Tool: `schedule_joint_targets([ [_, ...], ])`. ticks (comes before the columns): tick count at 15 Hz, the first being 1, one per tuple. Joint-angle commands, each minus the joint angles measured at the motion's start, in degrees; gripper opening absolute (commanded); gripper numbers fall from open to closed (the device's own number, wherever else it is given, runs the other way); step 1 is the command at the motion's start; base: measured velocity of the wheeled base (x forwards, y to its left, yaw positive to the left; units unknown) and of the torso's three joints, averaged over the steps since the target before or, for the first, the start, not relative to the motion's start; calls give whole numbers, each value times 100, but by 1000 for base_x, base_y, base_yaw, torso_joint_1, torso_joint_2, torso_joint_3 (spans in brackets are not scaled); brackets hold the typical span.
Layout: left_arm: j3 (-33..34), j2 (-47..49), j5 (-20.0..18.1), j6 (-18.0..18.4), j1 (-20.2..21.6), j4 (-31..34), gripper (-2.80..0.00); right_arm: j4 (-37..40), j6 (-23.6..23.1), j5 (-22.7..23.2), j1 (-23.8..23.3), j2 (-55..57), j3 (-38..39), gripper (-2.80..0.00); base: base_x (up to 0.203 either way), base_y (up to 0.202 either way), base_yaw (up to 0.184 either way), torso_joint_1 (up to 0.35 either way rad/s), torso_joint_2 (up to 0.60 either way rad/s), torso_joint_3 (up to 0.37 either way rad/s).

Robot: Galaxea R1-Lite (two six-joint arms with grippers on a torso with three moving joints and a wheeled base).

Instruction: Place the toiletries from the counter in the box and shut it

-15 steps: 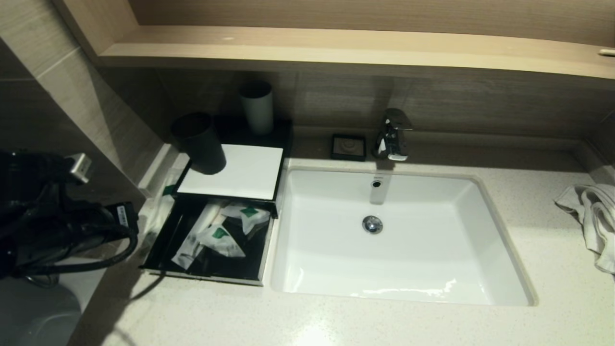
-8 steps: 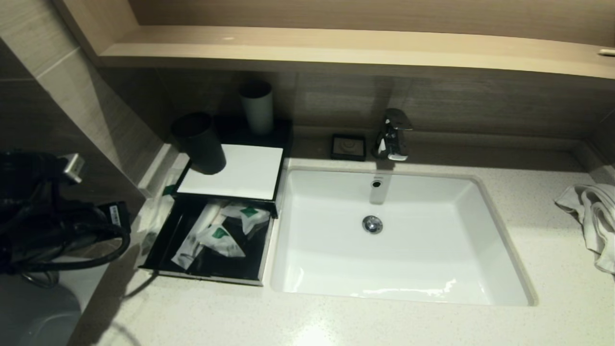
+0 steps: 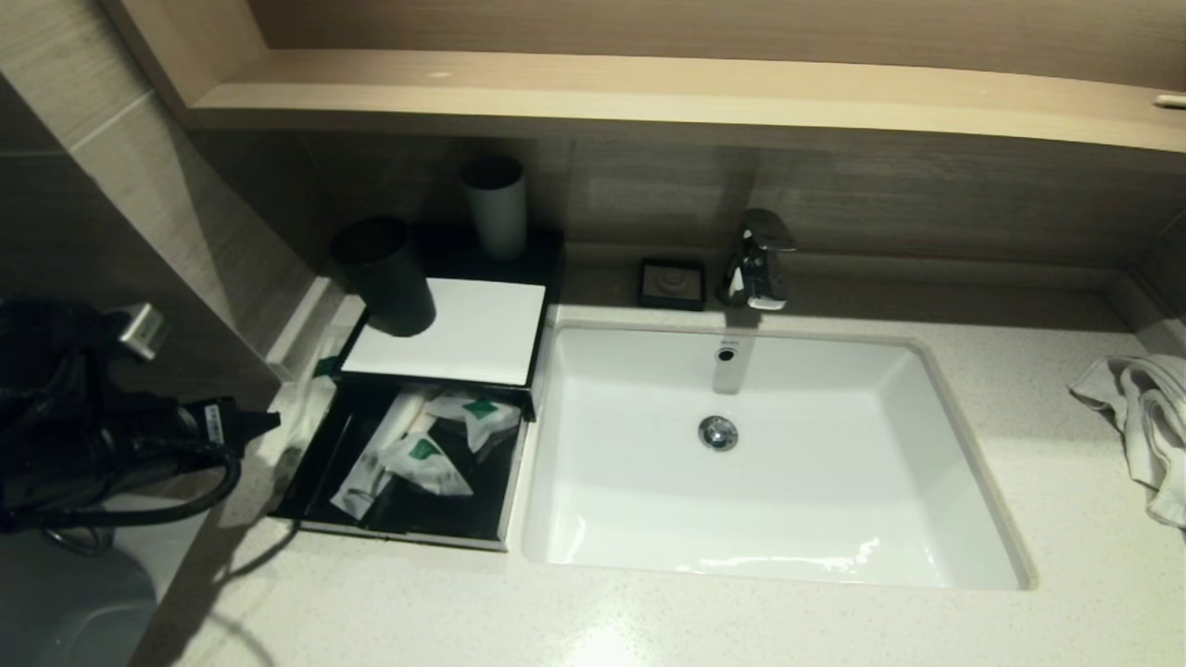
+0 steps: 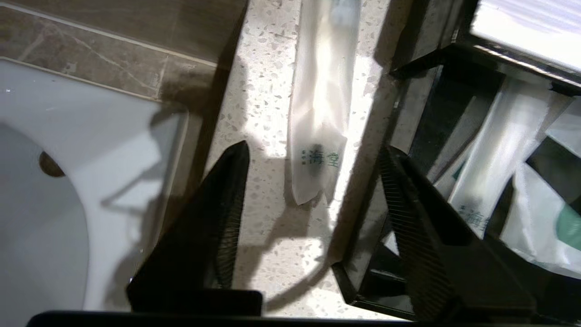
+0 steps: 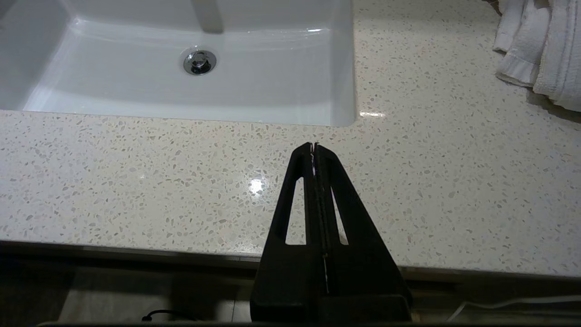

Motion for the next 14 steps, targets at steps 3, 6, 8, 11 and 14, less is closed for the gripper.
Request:
schedule_joint_targets([
  [3,-1,155,-123,177,192,-18,0,-1,-2,1,1,0,0,-280,0,0,0,0,0,0],
  [6,-5,228,-411,414,415,-15,0,-1,-2,1,2,0,0,-280,0,0,0,0,0,0],
  [8,-23,296,-567,545,582,-18,0,-1,-2,1,-6,0,0,-280,0,0,0,0,0,0],
  [11,-14,431,-741,790,680,-18,0,-1,-2,1,2,0,0,-280,0,0,0,0,0,0],
  [14,-19,454,-816,807,680,-18,0,-1,-2,1,2,0,0,-280,0,0,0,0,0,0],
])
